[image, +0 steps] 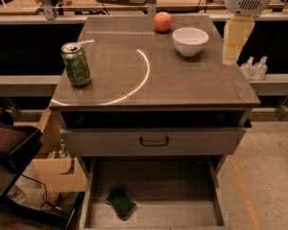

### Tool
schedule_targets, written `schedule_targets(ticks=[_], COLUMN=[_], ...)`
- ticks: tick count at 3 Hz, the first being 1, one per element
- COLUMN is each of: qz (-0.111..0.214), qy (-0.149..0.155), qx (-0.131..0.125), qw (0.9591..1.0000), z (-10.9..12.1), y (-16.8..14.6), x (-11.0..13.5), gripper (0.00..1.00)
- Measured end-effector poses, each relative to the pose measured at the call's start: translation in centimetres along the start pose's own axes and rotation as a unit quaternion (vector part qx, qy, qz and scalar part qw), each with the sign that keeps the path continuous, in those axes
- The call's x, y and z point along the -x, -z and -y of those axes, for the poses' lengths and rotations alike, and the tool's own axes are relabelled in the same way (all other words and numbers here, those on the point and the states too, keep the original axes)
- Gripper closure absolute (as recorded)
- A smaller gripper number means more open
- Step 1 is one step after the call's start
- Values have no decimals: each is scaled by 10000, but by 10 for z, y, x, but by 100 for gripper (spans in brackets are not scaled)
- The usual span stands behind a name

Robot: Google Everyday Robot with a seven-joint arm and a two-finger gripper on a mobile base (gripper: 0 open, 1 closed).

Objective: Move white bowl near green can

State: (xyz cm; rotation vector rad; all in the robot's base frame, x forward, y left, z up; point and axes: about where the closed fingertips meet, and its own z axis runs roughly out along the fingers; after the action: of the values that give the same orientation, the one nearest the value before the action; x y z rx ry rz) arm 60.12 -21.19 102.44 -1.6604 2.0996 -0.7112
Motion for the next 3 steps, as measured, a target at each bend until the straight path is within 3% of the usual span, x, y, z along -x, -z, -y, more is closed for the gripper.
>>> schedule_targets(ticks=[2, 3], qz=[516, 732], qy=[265, 327], qx=[385, 737], qw=[9976, 9940], z=[25, 32], y=[-77, -125], x=[45, 61], gripper=[0, 0])
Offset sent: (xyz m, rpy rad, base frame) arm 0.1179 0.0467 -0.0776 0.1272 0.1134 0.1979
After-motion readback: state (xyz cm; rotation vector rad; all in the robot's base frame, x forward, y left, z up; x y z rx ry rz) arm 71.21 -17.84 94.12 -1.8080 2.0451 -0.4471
